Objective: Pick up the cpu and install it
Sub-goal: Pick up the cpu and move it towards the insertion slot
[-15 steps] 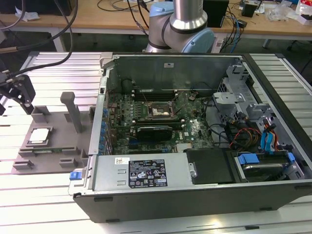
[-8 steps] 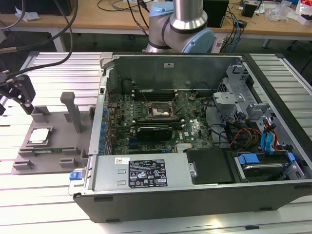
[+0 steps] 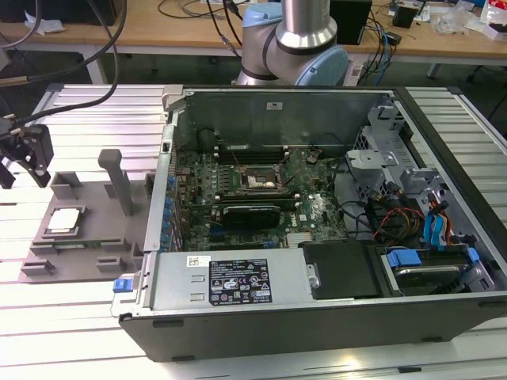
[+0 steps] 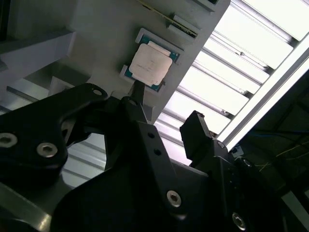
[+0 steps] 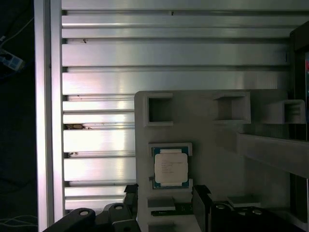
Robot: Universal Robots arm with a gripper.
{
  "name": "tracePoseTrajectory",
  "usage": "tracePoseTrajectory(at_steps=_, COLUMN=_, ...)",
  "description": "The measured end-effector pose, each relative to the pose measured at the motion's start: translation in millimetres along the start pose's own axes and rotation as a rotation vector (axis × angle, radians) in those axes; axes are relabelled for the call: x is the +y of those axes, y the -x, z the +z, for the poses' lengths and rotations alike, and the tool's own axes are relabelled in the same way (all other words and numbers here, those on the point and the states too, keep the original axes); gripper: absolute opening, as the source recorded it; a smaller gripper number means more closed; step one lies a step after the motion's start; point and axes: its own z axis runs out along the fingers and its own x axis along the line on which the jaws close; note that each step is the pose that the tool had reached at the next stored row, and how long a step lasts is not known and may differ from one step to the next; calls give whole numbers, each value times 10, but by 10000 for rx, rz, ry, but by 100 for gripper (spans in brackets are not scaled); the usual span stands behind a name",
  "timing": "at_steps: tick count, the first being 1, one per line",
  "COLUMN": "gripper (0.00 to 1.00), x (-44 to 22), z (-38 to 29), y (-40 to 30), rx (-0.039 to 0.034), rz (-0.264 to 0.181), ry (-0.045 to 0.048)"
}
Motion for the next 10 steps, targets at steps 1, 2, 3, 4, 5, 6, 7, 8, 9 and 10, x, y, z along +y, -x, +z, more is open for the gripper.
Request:
tracePoseTrajectory(at_steps=1, gripper=57, x=0, z=0, y=0, rx=1, rz=0, ry=0)
tracePoseTrajectory(at_steps=2, gripper=57, x=0, z=1, y=0, rx=0, rz=0, ry=-2)
tracePoseTrajectory(at_steps=3, gripper=57, x=1, z=3, y=0, rx=-2, rz=0, ry=-19)
tracePoseTrajectory(at_steps=4, gripper=57, x=0, z=11, y=0, rx=-2, rz=-2, ry=-44)
tracePoseTrajectory(at_steps=5, gripper=57, x=0, z=22, y=0, rx=-2, rz=-3, ry=-49)
tracePoseTrajectory(at_steps=6, gripper=57, x=0, z=37, y=-1, rx=-2, rz=-1, ry=-50)
tracePoseTrajectory(at_steps=7, gripper=57, x=0, z=46, y=-2, rx=-1, rz=-1, ry=-50)
tracePoseTrajectory(at_steps=8, gripper=57, x=0, z=52, y=-2, rx=0, rz=-1, ry=-51)
tracePoseTrajectory(at_steps=9, gripper=57, x=0, z=61, y=-2, rx=-1, rz=-1, ry=-50)
tracePoseTrajectory(at_steps=10, gripper=57, x=0, z=73, y=-3, rx=-1, rz=-1, ry=-50)
